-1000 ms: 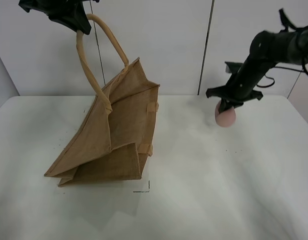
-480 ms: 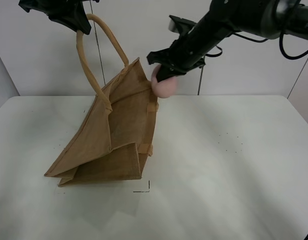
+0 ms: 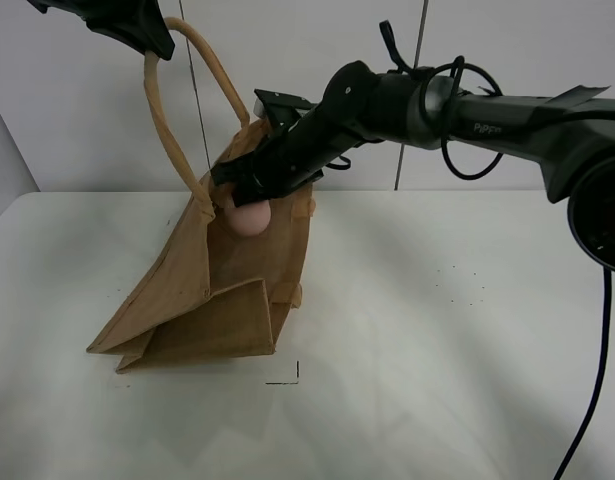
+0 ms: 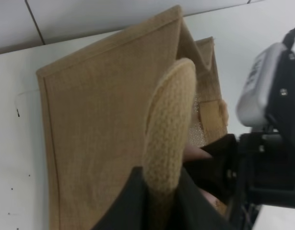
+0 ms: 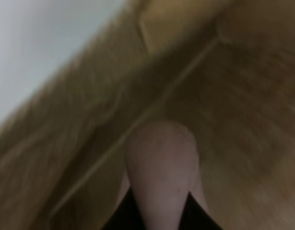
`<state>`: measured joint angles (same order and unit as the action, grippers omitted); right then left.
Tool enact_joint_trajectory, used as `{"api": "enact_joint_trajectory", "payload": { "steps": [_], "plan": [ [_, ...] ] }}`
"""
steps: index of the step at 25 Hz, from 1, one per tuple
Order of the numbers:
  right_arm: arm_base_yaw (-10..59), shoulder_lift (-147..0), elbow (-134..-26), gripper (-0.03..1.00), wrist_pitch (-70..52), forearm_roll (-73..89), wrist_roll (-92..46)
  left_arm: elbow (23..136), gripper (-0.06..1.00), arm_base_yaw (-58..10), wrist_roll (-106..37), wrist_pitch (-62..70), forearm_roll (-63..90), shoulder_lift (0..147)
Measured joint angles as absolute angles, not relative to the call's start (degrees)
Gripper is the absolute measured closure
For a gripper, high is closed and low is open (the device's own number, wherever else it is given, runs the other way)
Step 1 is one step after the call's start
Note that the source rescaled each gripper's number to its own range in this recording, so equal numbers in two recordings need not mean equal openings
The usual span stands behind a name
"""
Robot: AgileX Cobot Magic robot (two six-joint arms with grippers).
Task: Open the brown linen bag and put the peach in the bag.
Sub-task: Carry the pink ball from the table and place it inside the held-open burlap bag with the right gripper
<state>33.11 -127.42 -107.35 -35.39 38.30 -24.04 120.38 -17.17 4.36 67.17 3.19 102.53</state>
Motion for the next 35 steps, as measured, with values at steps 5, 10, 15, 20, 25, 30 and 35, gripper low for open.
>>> {"api": "enact_joint_trajectory", "payload": {
  "steps": [5,10,15,20,25,30,35],
  "plan": [
    [33.2,-128.5,-107.4,0.97,-35.2,42.2,-28.8,120.4,0.94,-17.2,4.2,67.2,3.1,102.5],
    [33.2,-127.7,-107.4,0.97,-39.3,41.7,-31.9,120.4,0.94,-17.2,4.2,67.2,3.1,102.5],
    [32.9,-126.4,-107.4,0.97,-41.0,37.9,-33.1,120.4,0.94,-17.2,4.2,67.2,3.0,102.5],
    [30.9,-126.3,-107.4,0.97,-43.1,35.6,-33.5,120.4,0.94,-17.2,4.2,67.2,2.9,102.5],
    [31.3,-128.2,-107.5,0.97,-40.0,36.1,-33.7,120.4,0.94,-17.2,4.2,67.2,2.9,102.5],
    [34.8,-132.9,-107.5,0.97,-35.4,39.3,-37.5,120.4,0.94,-17.2,4.2,67.2,2.9,102.5],
    [37.3,-134.1,-107.5,0.97,-28.1,41.1,-39.5,120.4,0.94,-17.2,4.2,67.2,2.9,102.5]
  ]
}}
